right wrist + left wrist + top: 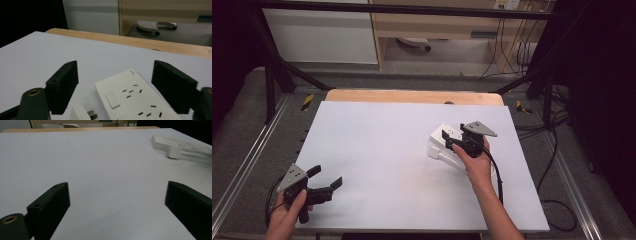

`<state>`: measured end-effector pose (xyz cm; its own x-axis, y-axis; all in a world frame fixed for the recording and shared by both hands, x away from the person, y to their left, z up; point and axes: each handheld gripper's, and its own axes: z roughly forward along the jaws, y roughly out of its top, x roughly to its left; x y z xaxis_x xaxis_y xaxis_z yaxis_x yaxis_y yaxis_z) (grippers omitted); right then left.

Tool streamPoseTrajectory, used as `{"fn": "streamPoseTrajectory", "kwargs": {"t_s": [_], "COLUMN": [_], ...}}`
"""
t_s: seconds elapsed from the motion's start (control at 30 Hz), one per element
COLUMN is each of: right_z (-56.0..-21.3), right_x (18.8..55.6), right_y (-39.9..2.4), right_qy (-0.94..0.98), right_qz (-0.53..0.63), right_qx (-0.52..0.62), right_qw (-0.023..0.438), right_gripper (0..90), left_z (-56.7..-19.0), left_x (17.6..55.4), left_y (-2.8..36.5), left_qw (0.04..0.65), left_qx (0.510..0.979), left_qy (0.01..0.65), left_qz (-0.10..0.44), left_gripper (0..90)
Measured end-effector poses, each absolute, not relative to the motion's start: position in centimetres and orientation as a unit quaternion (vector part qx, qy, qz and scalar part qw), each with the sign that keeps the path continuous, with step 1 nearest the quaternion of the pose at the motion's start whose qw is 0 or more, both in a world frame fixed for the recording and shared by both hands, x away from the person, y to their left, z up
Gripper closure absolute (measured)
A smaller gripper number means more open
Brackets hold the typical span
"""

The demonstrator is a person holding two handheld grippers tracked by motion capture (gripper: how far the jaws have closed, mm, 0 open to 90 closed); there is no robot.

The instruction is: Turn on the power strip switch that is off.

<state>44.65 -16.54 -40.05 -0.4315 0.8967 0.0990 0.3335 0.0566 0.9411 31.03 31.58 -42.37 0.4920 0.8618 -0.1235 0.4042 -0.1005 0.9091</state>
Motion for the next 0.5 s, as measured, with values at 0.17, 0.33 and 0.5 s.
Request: {"fn": "streamPoseTrajectory", "kwargs": {"t_s": [0.17,0.33,0.5], "right_z": [-40.2,-40.5,-41.2], "right_x": [44.8,45.0,45.1], "right_y": [-16.3,-16.0,-15.2], "right_qy": [0.669,0.667,0.666], "right_qz": [0.509,0.504,0.505], "right_qx": [0.459,0.464,0.465], "right_qw": [0.286,0.293,0.292], "right_gripper": [35.0,48.6,63.2], "left_z": [-42.4,-42.4,-42.3], "left_x": [31.1,31.0,30.9], "left_y": [31.6,31.6,31.7], "left_qw": [0.498,0.498,0.501], "left_qx": [0.705,0.705,0.702], "left_qy": [0.449,0.448,0.450], "left_qz": [0.230,0.232,0.232], "left_gripper": [6.0,6.0,6.0]}}
